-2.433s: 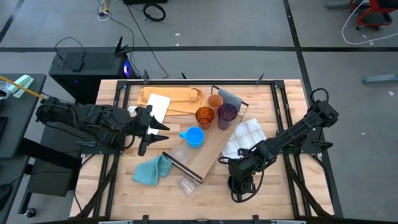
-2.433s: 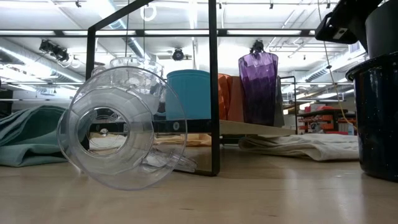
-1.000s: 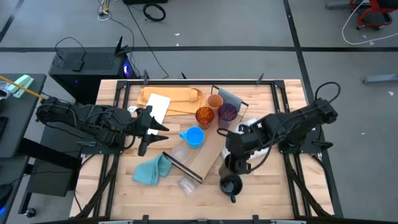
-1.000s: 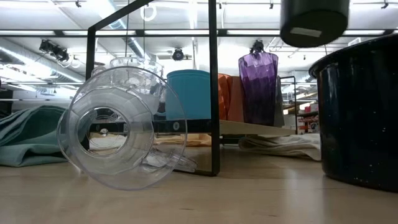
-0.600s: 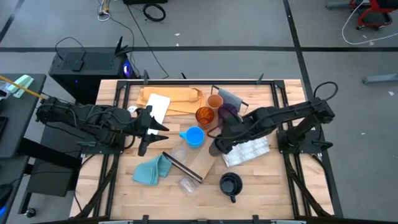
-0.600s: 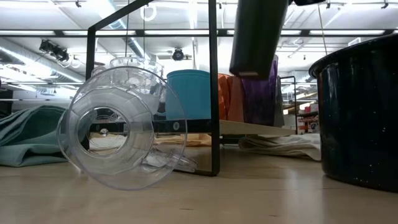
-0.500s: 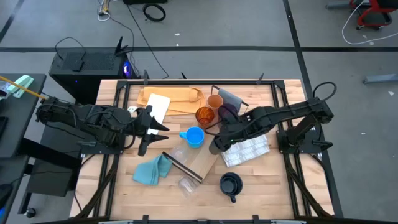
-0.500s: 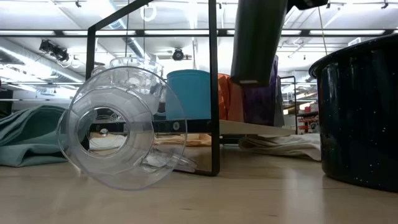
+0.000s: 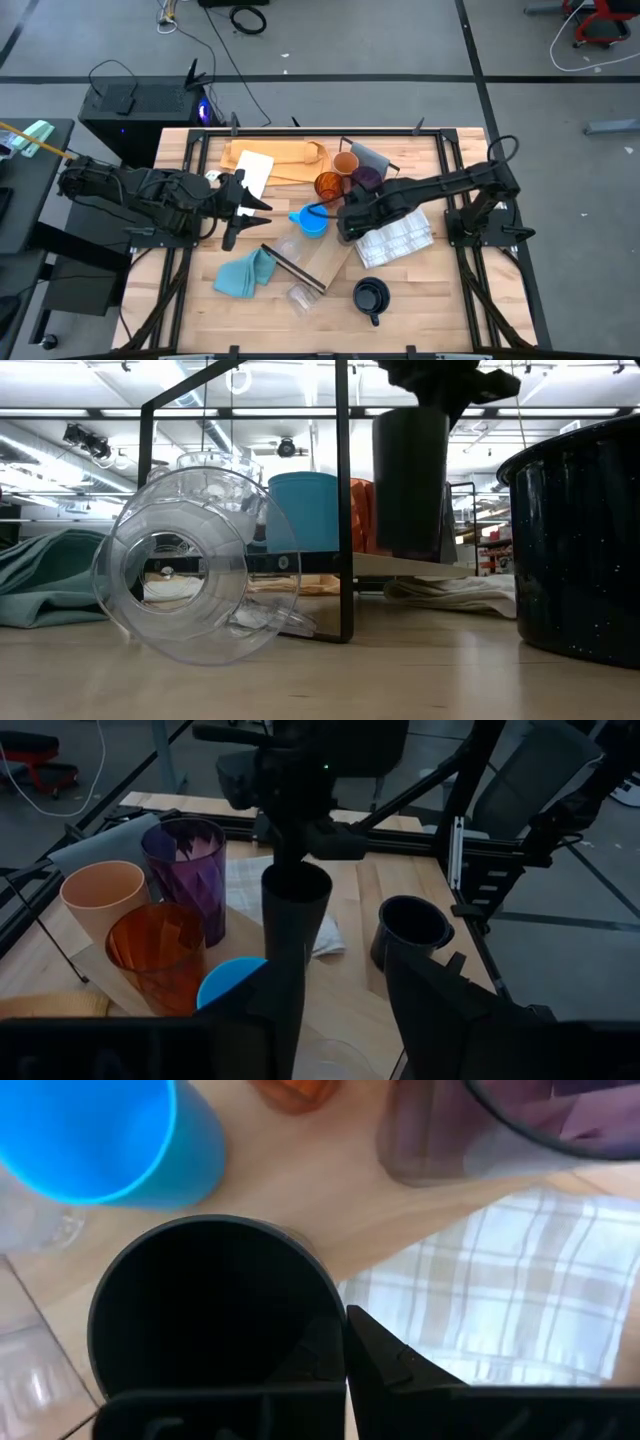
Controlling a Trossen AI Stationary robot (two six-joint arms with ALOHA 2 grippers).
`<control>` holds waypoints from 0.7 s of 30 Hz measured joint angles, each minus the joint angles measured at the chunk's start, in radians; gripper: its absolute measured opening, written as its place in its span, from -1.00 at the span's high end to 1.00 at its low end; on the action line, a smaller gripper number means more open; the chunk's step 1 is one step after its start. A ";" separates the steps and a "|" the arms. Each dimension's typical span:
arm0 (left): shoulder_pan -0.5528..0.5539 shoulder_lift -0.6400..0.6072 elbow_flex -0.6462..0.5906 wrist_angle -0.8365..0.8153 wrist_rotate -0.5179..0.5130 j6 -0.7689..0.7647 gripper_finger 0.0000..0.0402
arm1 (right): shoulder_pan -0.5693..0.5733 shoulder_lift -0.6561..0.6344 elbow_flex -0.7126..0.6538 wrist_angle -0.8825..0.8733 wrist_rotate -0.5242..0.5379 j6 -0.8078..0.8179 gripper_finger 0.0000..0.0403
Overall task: Stack small to large cups/mugs on shelf
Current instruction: Put the black cup on the shelf
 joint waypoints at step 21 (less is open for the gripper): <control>0.000 0.000 0.000 0.001 0.000 0.005 0.25 | -0.039 0.002 0.000 0.034 0.022 -0.105 0.99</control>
